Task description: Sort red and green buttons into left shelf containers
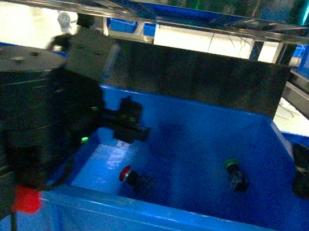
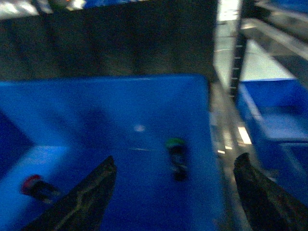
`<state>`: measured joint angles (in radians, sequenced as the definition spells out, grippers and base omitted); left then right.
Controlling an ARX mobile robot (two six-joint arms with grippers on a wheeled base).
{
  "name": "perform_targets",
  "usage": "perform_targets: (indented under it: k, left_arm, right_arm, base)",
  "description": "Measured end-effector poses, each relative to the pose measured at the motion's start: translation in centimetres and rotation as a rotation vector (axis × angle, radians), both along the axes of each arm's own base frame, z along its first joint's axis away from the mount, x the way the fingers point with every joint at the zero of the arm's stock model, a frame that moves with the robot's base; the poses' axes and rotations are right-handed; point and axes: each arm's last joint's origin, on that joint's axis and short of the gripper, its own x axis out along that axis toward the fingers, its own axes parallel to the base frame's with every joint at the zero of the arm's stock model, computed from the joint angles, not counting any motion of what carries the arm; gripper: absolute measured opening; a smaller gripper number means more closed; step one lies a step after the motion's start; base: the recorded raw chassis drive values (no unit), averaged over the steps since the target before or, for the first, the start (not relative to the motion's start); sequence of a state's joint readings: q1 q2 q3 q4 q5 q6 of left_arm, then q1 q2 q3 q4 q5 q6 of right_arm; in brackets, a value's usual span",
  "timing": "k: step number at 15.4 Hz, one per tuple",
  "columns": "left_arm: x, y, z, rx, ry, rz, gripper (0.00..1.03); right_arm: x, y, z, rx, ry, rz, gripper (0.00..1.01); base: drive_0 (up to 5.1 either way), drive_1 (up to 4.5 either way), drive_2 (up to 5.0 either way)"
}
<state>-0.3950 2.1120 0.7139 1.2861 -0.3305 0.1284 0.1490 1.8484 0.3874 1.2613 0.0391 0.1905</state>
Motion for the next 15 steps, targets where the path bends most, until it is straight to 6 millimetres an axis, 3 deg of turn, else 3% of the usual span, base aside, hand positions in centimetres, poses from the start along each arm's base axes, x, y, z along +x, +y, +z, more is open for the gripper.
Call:
perform_targets:
  k: [1, 3, 6, 7, 11, 15]
  left_arm:
    - [-1.7, 2.3, 0.2, -0.041, 0.035, 0.057, 0.64]
    - [-4.6, 5.6, 1.4, -0.089, 0.049, 0.105, 0.42]
    - [-8.7, 7.9, 2.6, -0.121, 0.049, 0.080, 0.06]
    - [-9.7, 8.6, 3.2, -0.130, 0.033, 0.083, 0.02]
    - [-12.5, 10.3, 5.0, -0.156, -0.058, 0.083, 0.02]
    - [-15.3, 11.4, 5.9, -0.160, -0.067, 0.080, 0.02]
  right_arm:
    - [-1.6, -0.9, 0.1, -0.093, 0.001, -0.073, 0.63]
    - [-3.4, -1.8, 2.1, -0.145, -0.086, -0.089, 0.41]
    - [-6.4, -2.5, 3.4, -0.165, -0.148, -0.083, 0.04]
    - [-7.1, -2.8, 4.0, -0.169, -0.180, -0.097, 0.02]
    - [-9.1, -4.0, 4.6, -0.167, -0.180, -0.095, 0.02]
    - [-11.4, -4.0, 6.2, -0.165, -0.200, -0.090, 0.02]
  base:
    - [0.0, 0.00, 0.0]
    - [0.0, 0.00, 0.0]
    - [0.0, 0.00, 0.0]
    - [0.0, 0.00, 0.0]
    - [0.0, 0.00, 0.0]
    - [0.0, 0.00, 0.0]
